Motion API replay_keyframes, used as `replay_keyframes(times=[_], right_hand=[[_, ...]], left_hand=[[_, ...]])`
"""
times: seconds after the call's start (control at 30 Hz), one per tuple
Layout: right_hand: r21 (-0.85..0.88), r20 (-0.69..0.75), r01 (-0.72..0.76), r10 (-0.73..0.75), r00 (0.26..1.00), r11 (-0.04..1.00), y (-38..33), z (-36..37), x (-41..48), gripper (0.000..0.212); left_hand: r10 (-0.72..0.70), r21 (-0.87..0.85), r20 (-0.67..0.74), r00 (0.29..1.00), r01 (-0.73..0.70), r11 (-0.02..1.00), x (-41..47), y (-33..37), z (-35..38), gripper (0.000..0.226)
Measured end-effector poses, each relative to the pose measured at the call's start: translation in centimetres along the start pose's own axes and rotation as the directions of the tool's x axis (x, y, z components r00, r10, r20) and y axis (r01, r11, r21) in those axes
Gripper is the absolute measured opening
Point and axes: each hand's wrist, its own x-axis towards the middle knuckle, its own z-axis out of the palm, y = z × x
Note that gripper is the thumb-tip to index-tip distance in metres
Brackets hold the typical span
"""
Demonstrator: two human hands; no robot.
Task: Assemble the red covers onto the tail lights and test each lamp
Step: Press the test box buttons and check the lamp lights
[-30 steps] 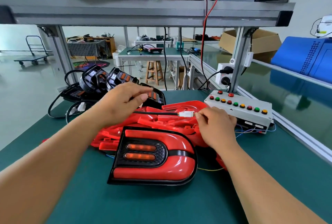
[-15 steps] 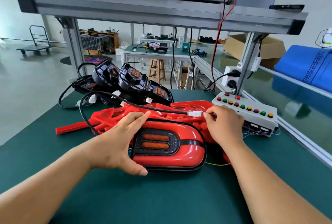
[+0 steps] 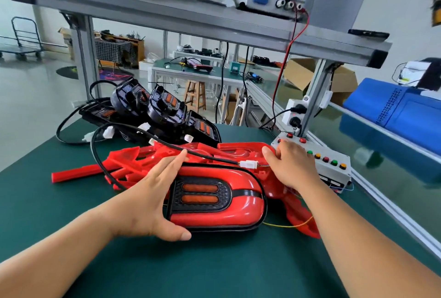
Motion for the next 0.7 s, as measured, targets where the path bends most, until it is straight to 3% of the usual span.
replay_keyframes(times=[0.1,0.2,0.57,0.7], right_hand=[[-0.068,0.185,-0.021,0.033,0.982,0.997,0.2,0.1,1.3,0.077],[-0.086,0.214,-0.045,0.063,0.975,0.995,0.2,0.2,2.0,0.095],[-0.323,0.231,0.007,0.072,0.97,0.946,0.0,0.5,3.5,0.124],[-0.33,0.233,0.002,0.08,0.969,0.944,-0.1,0.8,3.5,0.127]], left_hand=[[0.005,-0.008,-0.015,1.0,-0.005,1.0,-0.1,0.0,0.1,0.132],[0.026,-0.005,-0.011,1.0,-0.026,1.0,-0.2,0.1,0.0,0.123],[0.029,0.012,-0.033,0.999,-0.029,1.0,-0.2,-0.2,0.0,0.121],[0.034,0.019,-0.042,0.999,-0.033,0.999,-0.1,-0.3,0.1,0.123]])
